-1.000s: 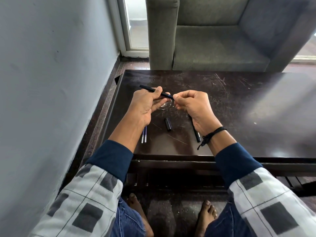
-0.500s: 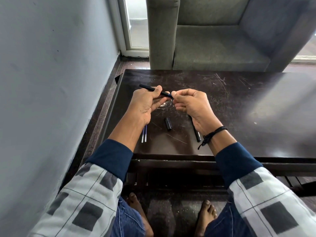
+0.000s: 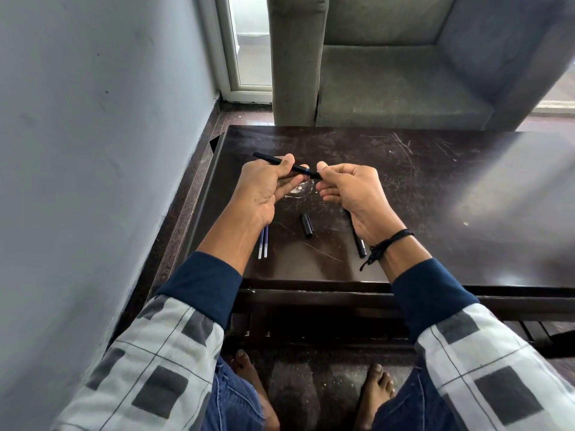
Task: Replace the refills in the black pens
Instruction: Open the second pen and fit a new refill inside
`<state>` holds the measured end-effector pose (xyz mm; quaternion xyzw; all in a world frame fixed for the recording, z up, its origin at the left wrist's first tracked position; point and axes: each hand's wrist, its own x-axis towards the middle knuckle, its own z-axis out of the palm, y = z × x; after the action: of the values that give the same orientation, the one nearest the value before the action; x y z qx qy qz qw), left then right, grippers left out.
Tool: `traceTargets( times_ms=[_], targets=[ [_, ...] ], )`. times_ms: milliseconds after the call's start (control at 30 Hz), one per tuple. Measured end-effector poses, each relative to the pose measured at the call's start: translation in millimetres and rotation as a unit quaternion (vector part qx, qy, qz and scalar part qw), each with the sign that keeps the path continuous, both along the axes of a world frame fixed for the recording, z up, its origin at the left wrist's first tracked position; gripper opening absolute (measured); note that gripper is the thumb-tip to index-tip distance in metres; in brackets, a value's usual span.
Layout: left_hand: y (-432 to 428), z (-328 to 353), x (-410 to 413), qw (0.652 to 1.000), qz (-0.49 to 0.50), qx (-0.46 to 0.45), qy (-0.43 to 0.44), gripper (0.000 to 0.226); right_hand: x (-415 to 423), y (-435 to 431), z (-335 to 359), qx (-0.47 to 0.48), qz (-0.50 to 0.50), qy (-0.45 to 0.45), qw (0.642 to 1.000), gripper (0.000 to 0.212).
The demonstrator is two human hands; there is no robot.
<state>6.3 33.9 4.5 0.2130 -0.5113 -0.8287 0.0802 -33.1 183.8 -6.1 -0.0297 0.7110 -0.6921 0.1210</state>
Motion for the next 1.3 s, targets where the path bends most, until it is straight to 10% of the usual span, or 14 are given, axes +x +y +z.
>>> traceTargets(
  times_ms=[1300],
  targets=[
    [-0.4, -0.5, -1.2, 1.000, 0.004, 0.008, 0.003, 0.013, -1.9, 0.7, -1.2, 0.004, -0.007, 0.014, 1.000, 0.016]
  ],
)
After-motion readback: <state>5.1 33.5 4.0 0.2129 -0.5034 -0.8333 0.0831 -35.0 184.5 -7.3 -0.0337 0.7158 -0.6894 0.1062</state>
